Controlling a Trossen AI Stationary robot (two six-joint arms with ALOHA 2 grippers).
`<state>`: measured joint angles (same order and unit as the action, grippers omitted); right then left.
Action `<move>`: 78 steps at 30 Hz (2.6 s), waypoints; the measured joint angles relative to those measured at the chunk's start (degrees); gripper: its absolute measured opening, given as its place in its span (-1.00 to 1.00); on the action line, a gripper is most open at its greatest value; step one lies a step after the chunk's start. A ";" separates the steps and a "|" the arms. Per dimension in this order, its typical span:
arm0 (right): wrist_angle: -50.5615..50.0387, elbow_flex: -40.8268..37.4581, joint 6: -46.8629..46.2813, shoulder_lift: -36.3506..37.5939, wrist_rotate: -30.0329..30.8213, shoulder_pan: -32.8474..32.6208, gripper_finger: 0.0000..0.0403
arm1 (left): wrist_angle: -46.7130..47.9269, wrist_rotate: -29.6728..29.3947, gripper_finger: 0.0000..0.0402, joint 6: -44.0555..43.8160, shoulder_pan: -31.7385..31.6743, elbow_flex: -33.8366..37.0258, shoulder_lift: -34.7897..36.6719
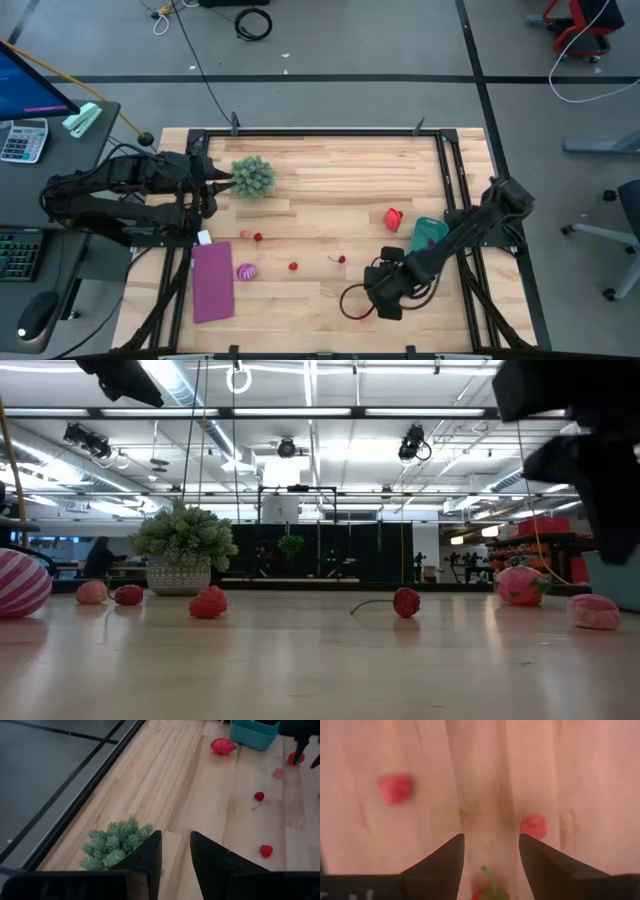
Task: Pick and placing Produce into tupperware
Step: Put the red strawberry into the green bin
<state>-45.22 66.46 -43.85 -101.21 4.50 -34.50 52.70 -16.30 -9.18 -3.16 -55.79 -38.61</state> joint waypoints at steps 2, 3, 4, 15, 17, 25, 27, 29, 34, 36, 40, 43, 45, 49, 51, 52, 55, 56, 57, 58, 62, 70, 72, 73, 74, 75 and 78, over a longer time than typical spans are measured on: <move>-0.95 0.00 0.05 -1.52 -1.38 0.28 -0.02 | -0.03 0.00 -0.47 -0.27 0.00 0.00 0.02; -1.83 0.00 0.03 -1.94 -2.28 0.34 -0.02 | -0.05 -0.01 -0.47 -0.26 0.00 0.00 0.02; -2.61 0.00 -0.05 -2.21 -2.94 0.36 -0.02 | -0.06 0.00 -0.47 -0.25 0.00 0.00 0.02; -4.07 0.02 -4.07 -3.25 -5.64 0.20 -0.04 | -0.10 0.00 -0.47 -0.23 0.02 0.00 0.01; -4.03 0.02 -4.05 -4.10 -5.93 0.20 -0.05 | -0.10 -0.01 -0.47 -0.26 0.02 0.00 0.02; -5.18 0.02 -4.93 -6.25 -6.16 0.20 -0.15 | -0.10 0.00 -0.47 -0.21 0.02 0.00 0.00; -5.26 0.00 -5.86 -6.53 -6.13 0.20 -0.21 | -0.13 0.00 -0.47 -0.19 0.01 0.00 0.02; -5.15 0.00 -6.08 -6.53 -6.13 0.22 -0.28 | -0.12 0.00 -0.47 -0.19 0.02 0.00 0.02; -5.03 0.00 -8.60 -6.53 -6.15 0.82 -0.56 | -0.14 -0.01 -0.47 -0.08 0.02 0.00 0.02; -5.03 0.00 -9.61 -6.53 -6.10 1.17 -0.70 | -0.14 -0.02 -0.47 -0.08 0.02 0.00 0.02; -5.02 0.00 -10.05 -6.53 -5.71 1.95 -0.95 | -0.14 -0.01 -0.47 -0.08 0.02 0.00 0.02; -5.05 0.00 -11.34 -6.45 -2.50 2.49 -0.95 | -0.14 0.00 -0.47 -0.08 0.02 0.00 0.02; -5.06 0.02 -12.30 -6.12 0.71 2.89 -0.97 | -0.12 -0.02 -0.47 -0.08 0.02 0.00 0.02; -6.52 0.02 -13.00 -4.00 8.28 3.68 -0.98 | -0.16 -0.01 -0.47 -0.08 0.02 0.00 0.02; -7.48 0.04 -14.46 -2.01 12.75 4.11 -0.98 | -0.16 -0.02 -0.47 -0.08 0.02 0.00 0.01; -8.55 0.07 -15.38 -0.69 14.83 4.18 -0.98 | -0.17 0.00 -0.47 -0.08 0.02 0.00 0.02; -16.00 0.13 -21.94 3.56 19.72 4.49 -0.99 | -0.21 -0.02 -0.47 -0.10 0.02 0.00 0.00; -19.81 0.13 -25.00 4.92 20.55 4.54 -0.99 | -0.21 -0.02 -0.47 -0.10 0.02 0.00 0.02; -23.61 0.13 -28.20 6.21 21.25 4.55 -0.99 | -0.21 -0.01 -0.47 -0.10 0.00 0.00 0.00; -27.15 0.13 -31.15 7.34 21.92 4.42 -0.99 | -0.21 -0.01 -0.47 -0.10 0.02 0.00 0.00; -36.35 0.13 -37.54 10.98 23.19 4.35 -0.99 | -0.26 -0.02 -0.47 -0.10 0.02 0.00 0.02; -37.64 -3.25 -44.63 12.55 25.56 5.19 -1.00 | -0.25 -0.02 -0.47 -0.12 0.02 0.00 0.00; -37.48 -6.11 -47.43 12.50 25.02 4.78 -1.00 | -0.25 -0.02 -0.47 -0.14 0.02 0.00 0.00; -37.53 -7.42 -48.61 12.59 24.80 4.55 -1.00 | -0.24 -0.02 -0.47 -0.14 0.01 0.00 0.01; -37.47 -8.77 -49.93 12.80 24.44 4.31 -1.00 | -0.23 -0.02 -0.47 -0.14 0.02 0.00 0.02; -37.33 -9.74 -51.39 13.01 24.31 4.15 -1.00 | -0.21 -0.02 -0.47 -0.14 0.01 0.00 0.02; -34.56 -12.41 -54.03 13.86 24.36 3.85 -1.00 | -0.19 -0.02 -0.47 -0.14 0.02 0.00 0.01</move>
<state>-79.78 54.05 -97.88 -87.35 28.86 -30.65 52.51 -16.32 -9.32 -3.14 -55.79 -38.60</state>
